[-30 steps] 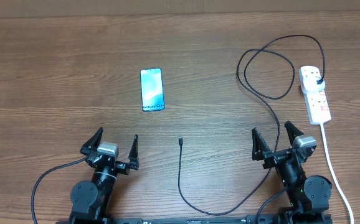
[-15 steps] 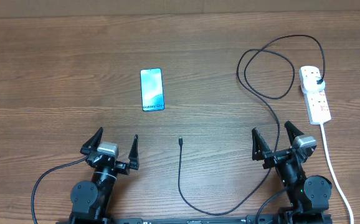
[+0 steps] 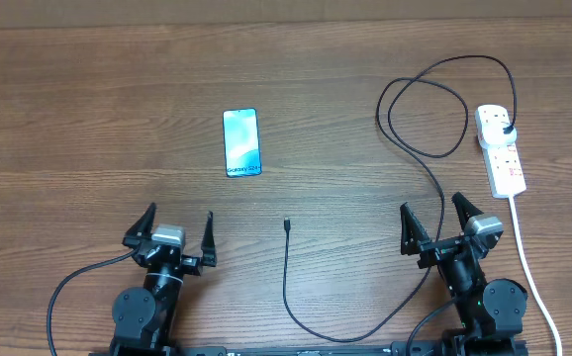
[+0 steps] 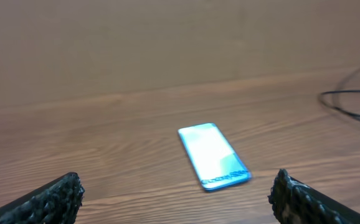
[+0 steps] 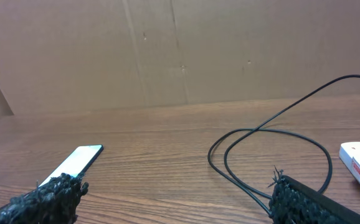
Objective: Plug charger to phone and switch on socket
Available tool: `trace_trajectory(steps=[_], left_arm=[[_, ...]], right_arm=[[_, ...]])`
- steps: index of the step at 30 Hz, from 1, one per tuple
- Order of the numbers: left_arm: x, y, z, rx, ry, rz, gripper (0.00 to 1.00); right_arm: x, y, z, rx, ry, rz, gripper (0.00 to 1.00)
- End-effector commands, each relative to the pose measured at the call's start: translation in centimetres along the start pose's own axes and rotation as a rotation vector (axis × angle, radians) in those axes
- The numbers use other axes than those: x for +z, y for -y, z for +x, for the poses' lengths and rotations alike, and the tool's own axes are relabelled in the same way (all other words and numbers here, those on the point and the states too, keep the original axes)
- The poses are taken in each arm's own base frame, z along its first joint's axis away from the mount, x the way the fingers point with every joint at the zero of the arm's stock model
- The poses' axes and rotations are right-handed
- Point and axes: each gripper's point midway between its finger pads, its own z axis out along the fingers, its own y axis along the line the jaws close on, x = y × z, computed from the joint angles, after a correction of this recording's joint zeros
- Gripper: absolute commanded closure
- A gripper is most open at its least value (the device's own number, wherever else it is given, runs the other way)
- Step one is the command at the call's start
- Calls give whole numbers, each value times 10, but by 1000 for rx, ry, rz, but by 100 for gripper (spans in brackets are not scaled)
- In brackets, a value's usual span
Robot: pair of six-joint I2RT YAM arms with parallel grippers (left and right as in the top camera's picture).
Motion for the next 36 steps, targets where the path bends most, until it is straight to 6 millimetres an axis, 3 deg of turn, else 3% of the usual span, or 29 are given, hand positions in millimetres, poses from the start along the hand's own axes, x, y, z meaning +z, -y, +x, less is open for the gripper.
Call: trace_trajectory(steps=[1, 36], left_arm=[[-1, -16, -3, 42, 13, -98, 1], [-1, -13, 1, 35, -1, -77, 0]], right_arm=[[0, 0, 2, -2, 4, 0, 0], [0, 0, 2, -3, 5, 0, 0]])
